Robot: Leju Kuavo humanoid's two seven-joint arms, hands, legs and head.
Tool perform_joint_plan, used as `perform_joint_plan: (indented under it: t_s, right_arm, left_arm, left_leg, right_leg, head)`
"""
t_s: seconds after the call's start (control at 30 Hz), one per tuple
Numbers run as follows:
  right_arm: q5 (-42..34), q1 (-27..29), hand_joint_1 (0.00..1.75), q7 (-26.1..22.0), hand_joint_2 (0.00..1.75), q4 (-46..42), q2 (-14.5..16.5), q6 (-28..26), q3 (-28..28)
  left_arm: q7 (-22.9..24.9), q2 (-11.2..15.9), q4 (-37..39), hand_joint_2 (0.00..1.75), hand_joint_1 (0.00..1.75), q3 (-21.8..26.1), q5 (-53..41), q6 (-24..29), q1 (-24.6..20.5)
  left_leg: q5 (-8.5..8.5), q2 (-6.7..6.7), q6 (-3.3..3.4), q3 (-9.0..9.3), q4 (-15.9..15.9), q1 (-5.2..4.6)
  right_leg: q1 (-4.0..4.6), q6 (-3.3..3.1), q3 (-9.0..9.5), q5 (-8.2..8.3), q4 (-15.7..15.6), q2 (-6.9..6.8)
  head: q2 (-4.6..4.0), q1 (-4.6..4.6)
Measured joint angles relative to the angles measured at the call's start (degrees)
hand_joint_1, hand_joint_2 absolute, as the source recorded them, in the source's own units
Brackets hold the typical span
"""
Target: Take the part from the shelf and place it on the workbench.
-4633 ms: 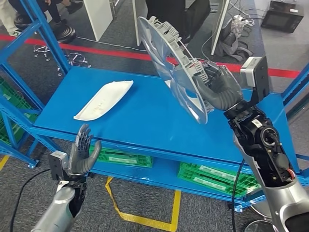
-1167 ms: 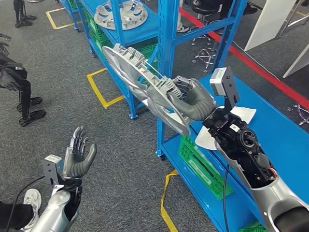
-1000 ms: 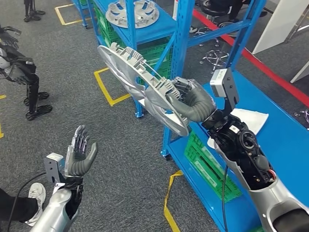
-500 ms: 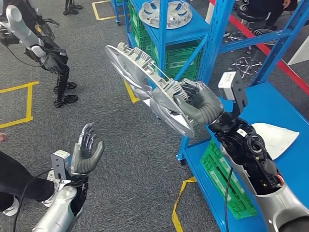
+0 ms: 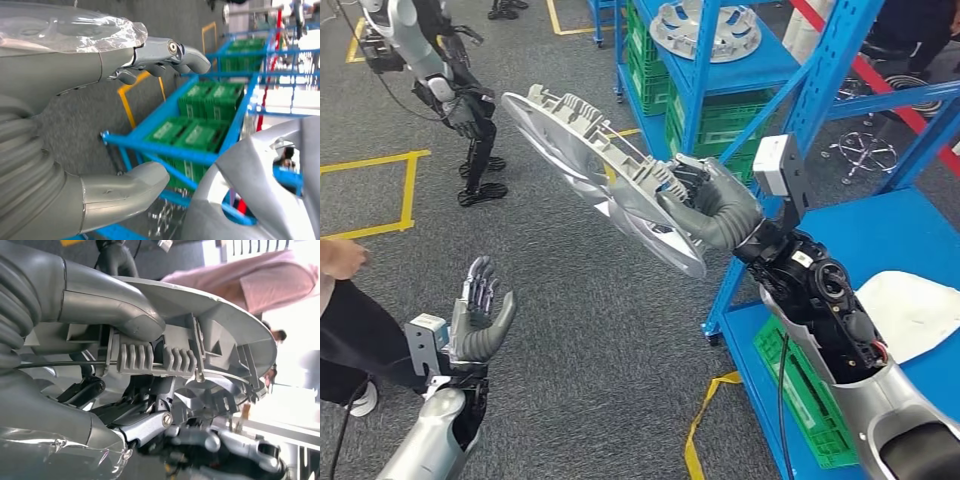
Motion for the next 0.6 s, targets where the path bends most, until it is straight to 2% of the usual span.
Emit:
perform_joint_plan:
  t_s: [0.03,0.07,0.13,0.17,0.2,0.23,0.3,0.33,0.37,0.4,0.47,0.53,0.6]
  right_arm:
    - [-0.19,-0.27,1.75,-0.02,1.75,0.19,0.03,0.25,0.13]
    - [-0.29,-0.47,1.75,-0.03,1.75,0.38,0.05,0.45,0.26]
    - [-0.31,-0.62,1.75,-0.04,1.75,0.8,0.07,0.66,0.56]
    - [-0.31,-0.57,1.75,-0.08,1.75,1.05,0.08,0.71,0.77]
    - [-0.31,-0.54,1.75,-0.16,1.75,1.3,0.09,0.79,0.99]
    - [-0.32,-0.56,1.75,-0.27,1.75,1.56,0.11,0.91,1.2]
    - [-0.38,-0.74,1.75,-0.51,1.75,2.01,0.16,1.22,1.51]
    - [-0.47,-0.86,1.75,-0.61,1.75,2.22,0.21,1.38,1.63]
    - [-0.61,-1.02,1.75,-0.67,1.75,2.42,0.26,1.49,1.78]
    - [-0.8,-1.17,1.75,-0.73,1.75,2.62,0.31,1.55,1.93]
    - [-1.08,-1.38,1.75,-0.79,1.75,2.9,0.54,1.61,2.31]
    - [-1.19,-1.46,1.75,-0.83,1.75,3.1,0.83,1.6,2.57]
    - [-1.22,-1.5,1.75,-0.83,1.75,3.43,0.96,1.48,2.69]
  left_arm:
    - [-0.01,0.07,-0.09,1.75,0.0,0.0,0.05,0.1,-0.02]
    - [-0.01,0.11,-0.18,1.75,0.0,0.0,0.08,0.18,0.0]
    - [0.0,0.16,-0.22,1.75,0.0,0.0,0.1,0.2,0.18]
    - [0.01,0.19,-0.22,1.75,0.0,0.0,0.1,0.2,0.36]
    - [0.01,0.23,-0.22,1.75,0.0,0.0,0.12,0.2,0.51]
    - [0.01,0.27,-0.22,1.75,0.0,0.0,0.14,0.2,0.6]
    - [0.01,0.33,-0.22,1.75,0.0,0.0,0.18,0.19,0.64]
    - [0.01,0.34,-0.23,1.75,0.0,0.0,0.18,0.18,0.62]
    - [0.0,0.37,-0.24,1.75,0.0,0.0,0.19,0.17,0.66]
    - [0.0,0.4,-0.24,1.75,0.0,0.0,0.2,0.16,0.75]
    - [-0.01,0.55,-0.25,1.75,0.0,0.0,0.21,0.15,0.95]
    - [-0.02,0.74,-0.25,1.75,0.0,0.0,0.21,0.15,0.9]
    - [-0.02,0.84,-0.25,1.75,0.0,0.0,0.2,0.15,0.83]
  left_leg:
    - [0.02,-0.43,0.35,0.21,-0.12,0.08]
    - [0.0,-0.88,0.6,0.38,-0.18,0.13]
    - [-0.07,-1.91,0.91,0.48,-0.15,-0.02]
    - [-0.1,-2.51,0.94,0.53,-0.14,-0.13]
    - [-0.13,-3.13,0.98,0.6,-0.13,-0.25]
    - [-0.16,-3.76,0.99,0.72,-0.11,-0.33]
    - [-0.24,-4.95,0.9,0.95,-0.1,-0.38]
    - [-0.24,-5.51,0.76,0.89,-0.05,-0.39]
    - [-0.16,-6.01,0.52,0.67,-0.02,-0.34]
    - [-0.02,-6.44,0.24,0.36,-0.03,-0.25]
    - [0.22,-7.07,-0.42,-0.08,-0.11,-0.14]
    - [-1.05,-5.15,-0.99,-0.93,1.6,-0.34]
    - [-4.4,-2.16,-1.59,-4.07,8.15,-0.38]
  right_leg:
    - [-0.13,0.18,-0.83,-1.26,2.01,0.83]
    - [-0.18,0.24,-2.35,-2.96,5.33,1.91]
    - [-0.06,0.21,-6.51,-6.22,13.92,3.37]
    - [0.01,0.13,-8.11,-6.71,16.72,3.63]
    - [0.04,-0.03,-8.75,-6.1,17.35,3.78]
    - [0.06,-0.28,-8.25,-4.38,15.55,3.95]
    - [0.12,-0.98,-4.99,0.21,7.57,5.46]
    - [0.16,-1.26,-3.34,1.7,4.0,6.38]
    - [0.24,-1.48,-2.17,2.32,1.55,7.05]
    - [0.33,-1.62,-1.62,2.14,0.56,7.29]
    - [0.3,-1.89,-1.09,2.01,-0.42,6.31]
    - [0.09,-2.31,-0.57,2.33,-1.26,5.18]
    - [0.17,-2.64,-0.31,2.48,-1.67,4.03]
  head:
    - [0.0,0.18]
    - [0.0,0.47]
    - [0.0,1.17]
    - [0.0,1.44]
    - [0.0,1.64]
    - [0.0,1.8]
    - [0.0,2.06]
    - [0.0,2.07]
    - [0.0,2.15]
    - [0.0,2.19]
    - [0.0,2.25]
    - [0.0,1.65]
    - [0.0,0.93]
